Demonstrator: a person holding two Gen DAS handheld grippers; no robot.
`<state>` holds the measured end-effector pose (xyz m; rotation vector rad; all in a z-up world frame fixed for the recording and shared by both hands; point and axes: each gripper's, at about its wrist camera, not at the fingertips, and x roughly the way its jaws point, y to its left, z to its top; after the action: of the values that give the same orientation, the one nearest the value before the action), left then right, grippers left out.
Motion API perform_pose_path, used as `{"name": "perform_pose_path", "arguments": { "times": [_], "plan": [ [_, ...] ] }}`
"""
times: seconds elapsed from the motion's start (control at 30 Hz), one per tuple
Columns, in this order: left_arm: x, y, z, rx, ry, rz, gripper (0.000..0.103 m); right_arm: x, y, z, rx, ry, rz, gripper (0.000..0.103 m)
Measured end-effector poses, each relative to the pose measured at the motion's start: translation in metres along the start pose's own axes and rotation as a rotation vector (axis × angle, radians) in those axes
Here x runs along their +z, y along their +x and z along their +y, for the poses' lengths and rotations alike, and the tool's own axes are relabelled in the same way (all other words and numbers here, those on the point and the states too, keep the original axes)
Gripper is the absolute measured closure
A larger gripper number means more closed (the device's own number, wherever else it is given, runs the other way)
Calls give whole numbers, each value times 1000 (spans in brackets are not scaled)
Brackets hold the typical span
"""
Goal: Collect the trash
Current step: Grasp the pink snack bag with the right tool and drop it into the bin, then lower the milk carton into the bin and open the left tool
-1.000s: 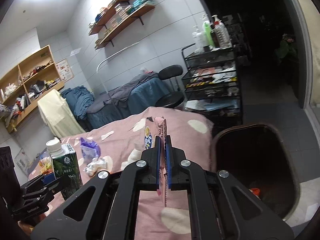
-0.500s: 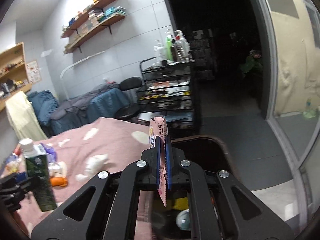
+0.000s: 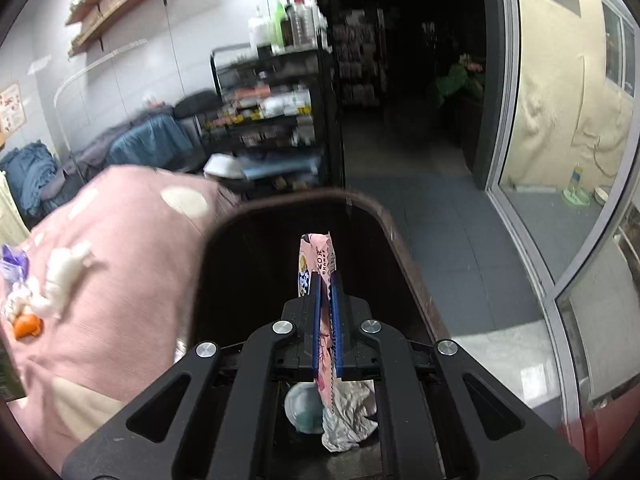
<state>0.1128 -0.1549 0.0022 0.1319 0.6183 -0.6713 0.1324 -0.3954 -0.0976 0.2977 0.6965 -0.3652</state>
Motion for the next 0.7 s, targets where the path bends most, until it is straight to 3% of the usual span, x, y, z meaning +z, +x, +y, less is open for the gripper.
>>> {"name": "perform_pose_path", "arguments": {
  "times": [0.3, 0.33, 0.4, 0.43, 0.47, 0.63, 0.7],
  "plan": [
    [4, 24, -21, -37, 28, 47, 50, -21, 39, -3, -21, 15, 118, 95],
    [4, 26, -21, -38, 30, 50, 50, -22, 42, -3, -19, 17, 126, 92],
    [5, 30, -24, -43, 32, 60, 50, -25, 45, -5, -17, 30, 134, 73],
    [5, 33, -25, -49, 31, 66, 50, -26, 45, -7, -11, 45, 126, 52],
    [5, 35, -25, -54, 31, 70, 50, -27, 42, -8, -6, 59, 114, 39],
    [7, 45, -34, -65, 33, 86, 50, -24, 33, -14, -5, 90, 73, 38],
    [8, 48, -38, -71, 36, 92, 50, -21, 28, -16, -13, 108, 45, 33]
  ]
}}
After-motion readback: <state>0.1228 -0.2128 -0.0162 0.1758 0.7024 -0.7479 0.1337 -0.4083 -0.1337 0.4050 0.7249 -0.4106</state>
